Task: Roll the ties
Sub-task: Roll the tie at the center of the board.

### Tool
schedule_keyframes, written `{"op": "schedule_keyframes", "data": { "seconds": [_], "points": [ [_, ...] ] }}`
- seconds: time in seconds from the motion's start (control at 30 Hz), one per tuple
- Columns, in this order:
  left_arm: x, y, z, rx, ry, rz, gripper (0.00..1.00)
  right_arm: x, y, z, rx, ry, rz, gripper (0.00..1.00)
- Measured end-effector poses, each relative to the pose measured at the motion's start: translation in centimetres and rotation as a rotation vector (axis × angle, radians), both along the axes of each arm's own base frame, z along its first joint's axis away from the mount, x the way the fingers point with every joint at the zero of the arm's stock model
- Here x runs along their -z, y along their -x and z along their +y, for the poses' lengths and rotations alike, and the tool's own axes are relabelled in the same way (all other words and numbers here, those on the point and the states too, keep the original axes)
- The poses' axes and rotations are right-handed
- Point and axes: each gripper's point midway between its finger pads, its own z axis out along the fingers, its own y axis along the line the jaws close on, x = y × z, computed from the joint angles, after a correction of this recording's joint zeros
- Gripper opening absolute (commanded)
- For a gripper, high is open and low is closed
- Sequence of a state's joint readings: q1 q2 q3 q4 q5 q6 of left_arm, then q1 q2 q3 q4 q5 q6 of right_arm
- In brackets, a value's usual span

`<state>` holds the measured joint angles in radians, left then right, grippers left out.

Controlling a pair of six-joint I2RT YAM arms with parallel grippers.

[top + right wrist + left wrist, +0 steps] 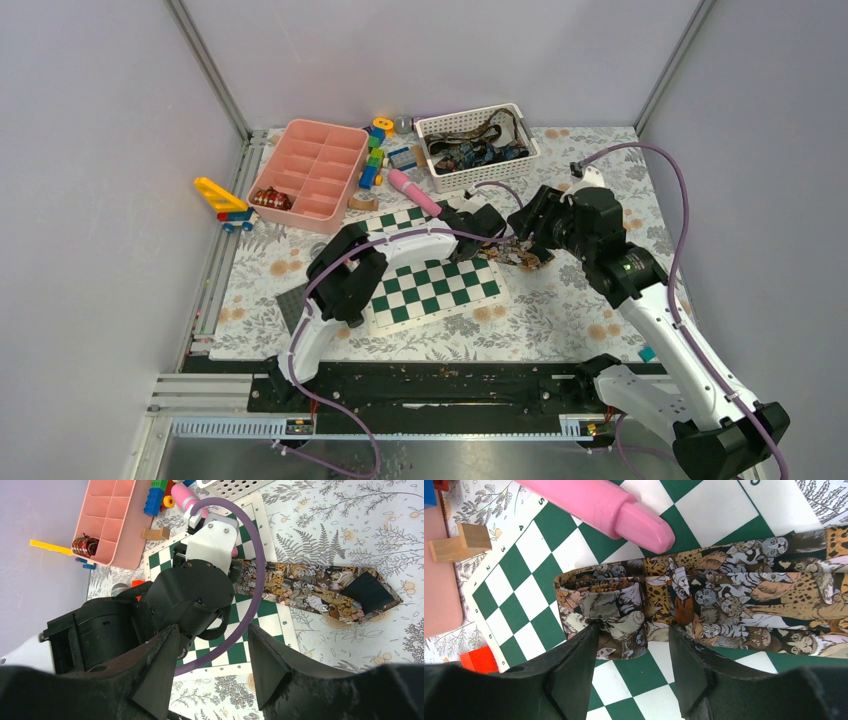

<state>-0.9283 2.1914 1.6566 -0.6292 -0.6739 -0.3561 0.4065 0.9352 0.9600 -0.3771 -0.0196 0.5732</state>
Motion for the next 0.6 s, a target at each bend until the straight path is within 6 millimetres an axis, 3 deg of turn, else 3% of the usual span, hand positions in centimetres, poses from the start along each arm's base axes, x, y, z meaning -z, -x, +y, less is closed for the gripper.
{"op": "schedule_keyframes", "data": {
  "seconds": [0.17,0.4,0.6],
  "points": [
    [0.0,0.0,0.0,0.006,-0.005,0.0,0.54,-1.2,0.2,0.4,-0.021,-0.021,-0.011,0.61],
    [0.0,0.0,0.0,0.007,-0.005,0.0,0.55,-6.8,0.4,1.3,-0.067,-0.094,-0.118,0.61],
    [-0.4,0.0,-0.3,0.014,0.013,0.004,0.57,-7.7,0.8,1.0,-0.051,-0.116,-0.136,0.61]
  ]
}}
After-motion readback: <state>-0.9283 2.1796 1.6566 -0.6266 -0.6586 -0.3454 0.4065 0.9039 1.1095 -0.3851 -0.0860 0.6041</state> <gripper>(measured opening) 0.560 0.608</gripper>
